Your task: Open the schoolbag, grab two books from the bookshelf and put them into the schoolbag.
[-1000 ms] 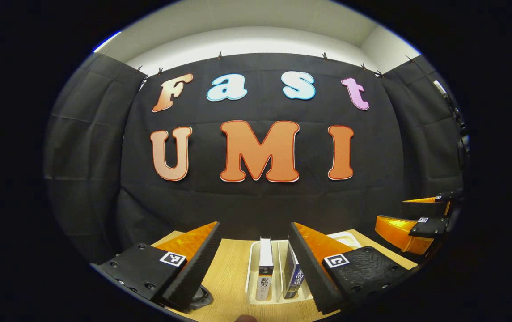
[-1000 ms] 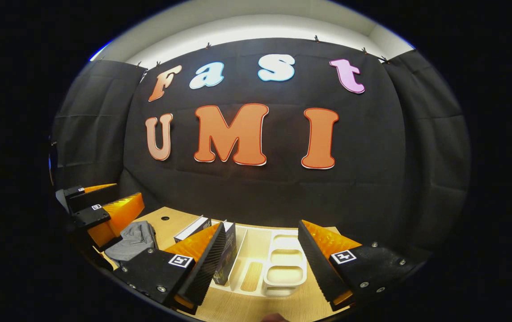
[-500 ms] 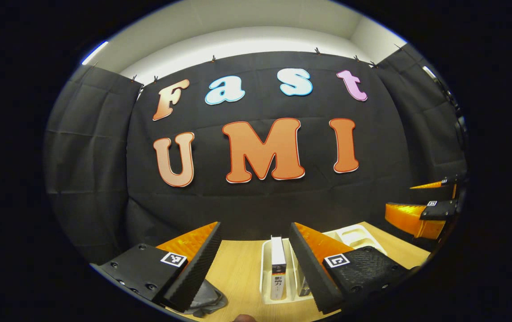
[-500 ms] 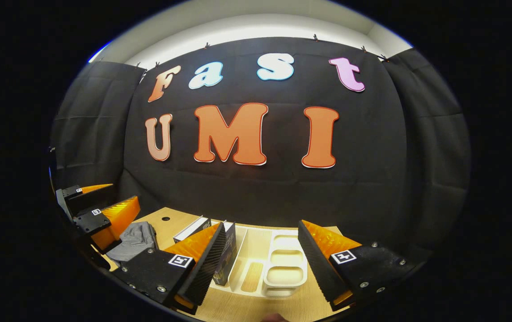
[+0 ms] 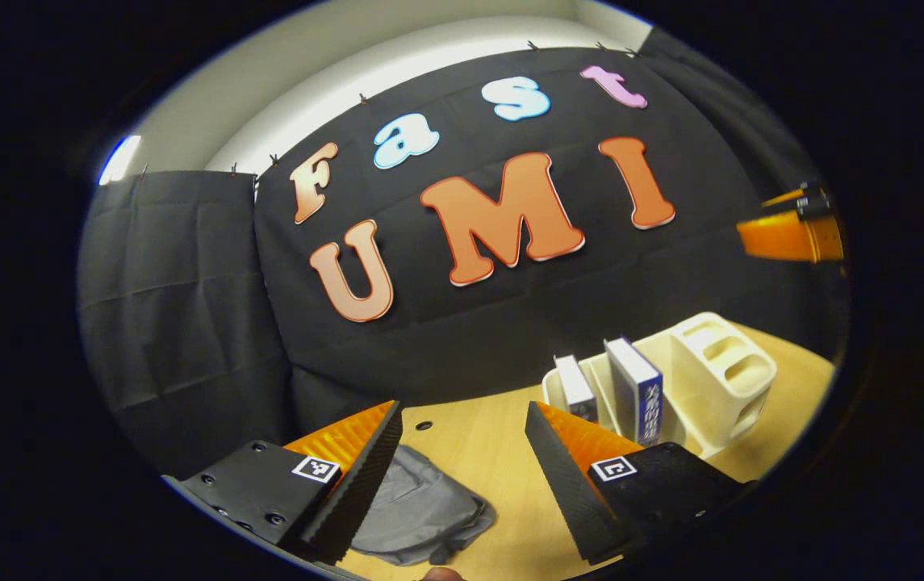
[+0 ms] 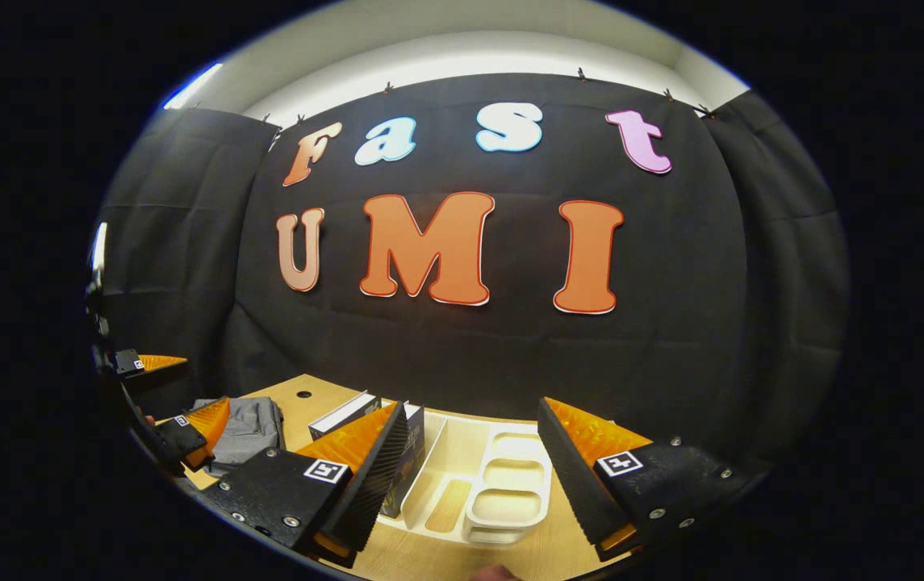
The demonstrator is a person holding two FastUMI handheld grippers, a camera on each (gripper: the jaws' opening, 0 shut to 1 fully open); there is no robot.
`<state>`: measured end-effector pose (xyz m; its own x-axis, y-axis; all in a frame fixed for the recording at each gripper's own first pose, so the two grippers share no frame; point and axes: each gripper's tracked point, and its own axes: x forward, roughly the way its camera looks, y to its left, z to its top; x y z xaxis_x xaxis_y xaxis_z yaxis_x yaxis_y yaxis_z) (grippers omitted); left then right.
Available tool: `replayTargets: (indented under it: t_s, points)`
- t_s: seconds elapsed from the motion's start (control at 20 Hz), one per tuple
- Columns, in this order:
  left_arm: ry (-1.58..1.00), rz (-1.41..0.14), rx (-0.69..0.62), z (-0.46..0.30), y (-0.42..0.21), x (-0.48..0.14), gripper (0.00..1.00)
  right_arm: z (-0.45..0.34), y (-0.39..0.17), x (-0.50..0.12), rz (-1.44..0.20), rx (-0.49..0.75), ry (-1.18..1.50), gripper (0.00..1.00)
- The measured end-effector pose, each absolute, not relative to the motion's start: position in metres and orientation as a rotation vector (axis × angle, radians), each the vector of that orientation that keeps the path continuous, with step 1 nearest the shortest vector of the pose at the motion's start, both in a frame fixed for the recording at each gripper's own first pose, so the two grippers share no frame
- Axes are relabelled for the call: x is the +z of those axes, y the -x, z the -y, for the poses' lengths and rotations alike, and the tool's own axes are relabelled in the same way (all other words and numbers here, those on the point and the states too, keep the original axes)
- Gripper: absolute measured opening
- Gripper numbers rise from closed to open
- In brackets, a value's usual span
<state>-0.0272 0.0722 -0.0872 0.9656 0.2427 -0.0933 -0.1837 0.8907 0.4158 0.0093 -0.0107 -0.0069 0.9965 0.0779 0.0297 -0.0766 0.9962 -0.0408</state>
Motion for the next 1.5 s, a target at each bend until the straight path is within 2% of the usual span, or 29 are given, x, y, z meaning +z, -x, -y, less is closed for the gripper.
replayTargets:
  t_s: [0.25, 0.65, 0.95, 1.3, 1.5]
  points:
    - [-0.651, -0.284, 0.289, -0.121, 0.039, -0.149, 0.97, 0.016, -0.007, -0.018, 0.003, 0.098, 0.047, 0.96]
    - [-0.936, -0.485, 0.258, -0.183, 0.041, -0.254, 0.96, 0.027, -0.015, -0.018, -0.004, 0.035, 0.037, 0.96]
    - [-1.035, -0.606, 0.238, -0.213, 0.048, -0.313, 0.97, 0.031, -0.010, -0.020, -0.015, 0.005, 0.060, 0.96]
    - [-1.090, -0.614, 0.291, -0.238, 0.035, -0.320, 0.96, 0.030, -0.010, -0.011, -0.004, 0.007, 0.074, 0.96]
    - [-1.094, -0.558, 0.323, -0.243, 0.026, -0.294, 0.94, 0.026, -0.010, -0.008, 0.002, 0.021, 0.092, 0.96]
